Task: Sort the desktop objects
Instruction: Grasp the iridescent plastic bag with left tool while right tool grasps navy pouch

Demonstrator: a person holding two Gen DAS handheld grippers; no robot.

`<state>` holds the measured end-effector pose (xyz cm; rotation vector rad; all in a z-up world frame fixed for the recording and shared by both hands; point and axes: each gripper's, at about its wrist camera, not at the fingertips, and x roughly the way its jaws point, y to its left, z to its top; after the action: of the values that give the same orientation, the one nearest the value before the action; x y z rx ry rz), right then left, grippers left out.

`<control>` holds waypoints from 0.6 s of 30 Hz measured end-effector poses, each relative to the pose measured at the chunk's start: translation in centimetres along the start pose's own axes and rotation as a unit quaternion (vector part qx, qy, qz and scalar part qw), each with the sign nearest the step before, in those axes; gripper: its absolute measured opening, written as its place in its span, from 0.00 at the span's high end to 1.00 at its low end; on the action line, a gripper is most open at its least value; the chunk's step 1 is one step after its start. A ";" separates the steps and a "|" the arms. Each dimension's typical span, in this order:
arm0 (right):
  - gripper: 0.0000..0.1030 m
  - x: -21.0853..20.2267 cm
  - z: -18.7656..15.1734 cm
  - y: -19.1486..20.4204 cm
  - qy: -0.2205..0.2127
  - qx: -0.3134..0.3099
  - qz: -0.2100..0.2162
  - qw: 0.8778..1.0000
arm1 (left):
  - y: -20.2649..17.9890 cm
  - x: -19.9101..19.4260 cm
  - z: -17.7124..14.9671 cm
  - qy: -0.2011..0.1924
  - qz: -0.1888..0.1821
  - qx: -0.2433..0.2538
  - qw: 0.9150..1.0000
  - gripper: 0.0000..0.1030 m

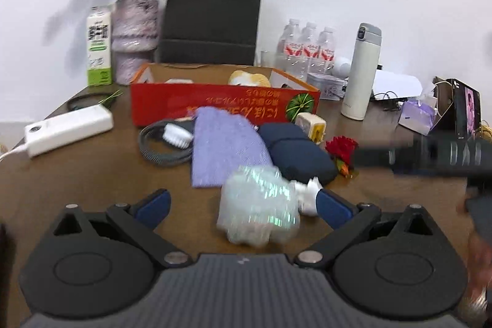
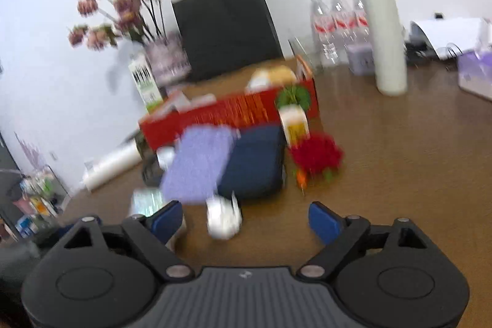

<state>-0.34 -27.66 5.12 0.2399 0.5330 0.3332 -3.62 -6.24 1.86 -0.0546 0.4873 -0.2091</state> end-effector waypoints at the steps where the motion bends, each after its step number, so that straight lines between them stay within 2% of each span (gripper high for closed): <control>1: 0.14 0.6 0.8 0.3 0.000 -0.014 -0.001 1.000 | -0.1 0.5 0.1 0.002 -0.011 -0.002 1.000 0.02; 2: 0.14 1.4 1.6 0.7 0.005 -0.029 -0.003 1.000 | 0.1 1.1 0.3 0.008 -0.025 -0.008 1.000 0.05; 3: 0.14 2.4 2.2 1.1 0.009 -0.043 -0.006 0.999 | 0.2 1.5 0.3 0.014 -0.035 -0.019 0.999 0.15; 4: 0.14 3.4 2.7 1.6 0.015 -0.055 -0.008 0.998 | 0.5 2.1 0.3 0.025 -0.043 -0.033 0.998 0.29; 5: 0.15 4.5 3.1 2.0 0.020 -0.064 -0.011 0.998 | 0.6 2.5 0.3 0.037 -0.050 -0.043 0.997 0.38; 6: 0.15 5.8 3.4 2.3 0.027 -0.070 -0.016 0.997 | 0.8 3.0 0.2 0.050 -0.057 -0.049 0.996 0.53; 7: 0.16 6.9 3.6 2.5 0.036 -0.074 -0.021 0.996 | 0.9 3.2 0.1 0.057 -0.061 -0.049 0.995 0.54; 11: 0.23 11.4 3.5 3.1 0.081 -0.093 -0.062 0.990 | 1.2 1.8 0.1 0.034 -0.052 -0.037 0.997 0.59; 15: 0.22 13.6 2.8 2.7 0.100 -0.096 -0.105 0.985 | 1.7 0.6 0.0 0.031 -0.029 -0.040 0.998 0.59; 17: 0.21 14.4 2.5 2.1 0.113 -0.081 -0.097 0.986 | 2.0 0.4 -0.1 0.036 -0.024 -0.040 0.998 0.59; 18: 0.22 14.5 2.3 2.0 0.106 -0.084 -0.097 0.986 | 2.1 0.3 -0.2 0.036 -0.020 -0.039 0.998 0.59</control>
<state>12.17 -20.73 1.07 -0.0127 0.7280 0.2143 -3.12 -4.29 1.33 -0.1345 0.5659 -0.2315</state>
